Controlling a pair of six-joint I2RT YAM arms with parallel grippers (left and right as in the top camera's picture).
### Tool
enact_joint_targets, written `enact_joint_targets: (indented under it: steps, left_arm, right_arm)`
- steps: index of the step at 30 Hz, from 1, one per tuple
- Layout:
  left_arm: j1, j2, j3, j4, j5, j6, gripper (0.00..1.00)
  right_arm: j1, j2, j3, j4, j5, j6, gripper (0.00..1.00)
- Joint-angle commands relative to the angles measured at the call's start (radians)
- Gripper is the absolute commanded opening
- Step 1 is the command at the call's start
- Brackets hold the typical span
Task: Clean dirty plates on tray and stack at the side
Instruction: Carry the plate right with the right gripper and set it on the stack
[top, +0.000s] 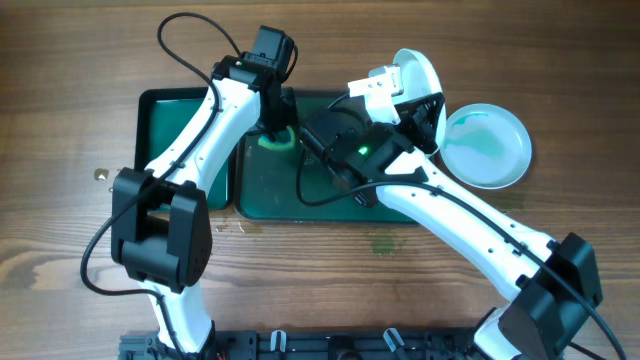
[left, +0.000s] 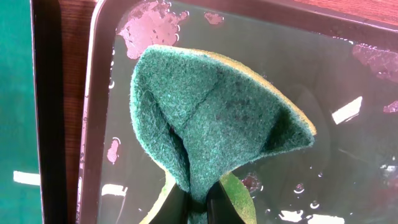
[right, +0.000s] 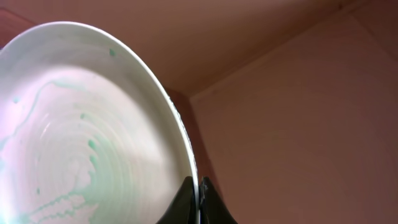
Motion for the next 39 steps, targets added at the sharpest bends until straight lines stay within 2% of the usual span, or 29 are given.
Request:
enact_joint_targets:
  steps: [1,4,5,7,9,13,17,22,26,29,35,37,39]
  left_arm:
    - [-0.002,-0.013,0.021,0.005,0.019,-0.017,0.04]
    - [-0.002,-0.013,0.021,0.005,0.019,-0.017,0.04]
    - [-0.002,-0.013,0.021,0.005,0.019,-0.017,0.04]
    - [-0.002,-0.013,0.021,0.005,0.019,-0.017,0.04]
    - [-0.002,-0.013,0.021,0.002,0.019,-0.017,0.04]
    - [-0.002,-0.013,0.021,-0.004,0.019,-0.017,0.04]
    - [-0.002,-0.013,0.021,-0.005,0.019,-0.017,0.04]
    - [-0.002,-0.013,0.021,-0.005,0.019,-0.017,0.04]
    - [-0.002,-0.013,0.021,-0.005,0.019,-0.017,0.04]
    - [-0.002,-0.013,0.021,-0.005,0.019,-0.017,0.04]
    - [-0.002,-0.013,0.021,-0.005,0.019,-0.017,0.04]
    - [-0.002,-0.013,0.021,-0.005,0.019,-0.016,0.04]
    - [0.002,-0.016,0.024,-0.001,0.019,-0.016,0.04]
  right_arm:
    - [0.004,-0.024,0.001,0.024,-0.025,0.018,0.04]
    - [-0.026,-0.024,0.001,0.031,-0.337,0.018,0.04]
    - [-0.054,-0.024,0.001,0.032,-0.49,0.018,0.04]
    - [-0.115,-0.024,0.001,0.041,-0.672,0.018,0.04]
    - [-0.208,-0.024,0.001,0.059,-0.851,0.003,0.04]
    - [-0.422,-0.024,0.001,0.117,-1.251,-0.14,0.04]
    - [-0.672,-0.024,0.001,0.115,-1.496,-0.228,0.04]
    - [-0.941,-0.024,-0.022,0.107,-1.525,-0.243,0.04]
    - [-1.101,-0.024,-0.117,0.153,-1.376,-0.108,0.04]
    - [-1.147,-0.024,-0.211,0.24,-1.368,-0.103,0.04]
    - [-1.119,-0.023,-0.378,0.463,-1.445,-0.089,0.05]
    - [-1.095,-0.02,-0.385,0.482,-1.45,-0.091,0.13]
    - [-1.07,-0.02,-0.385,0.494,-1.448,-0.092,0.36]
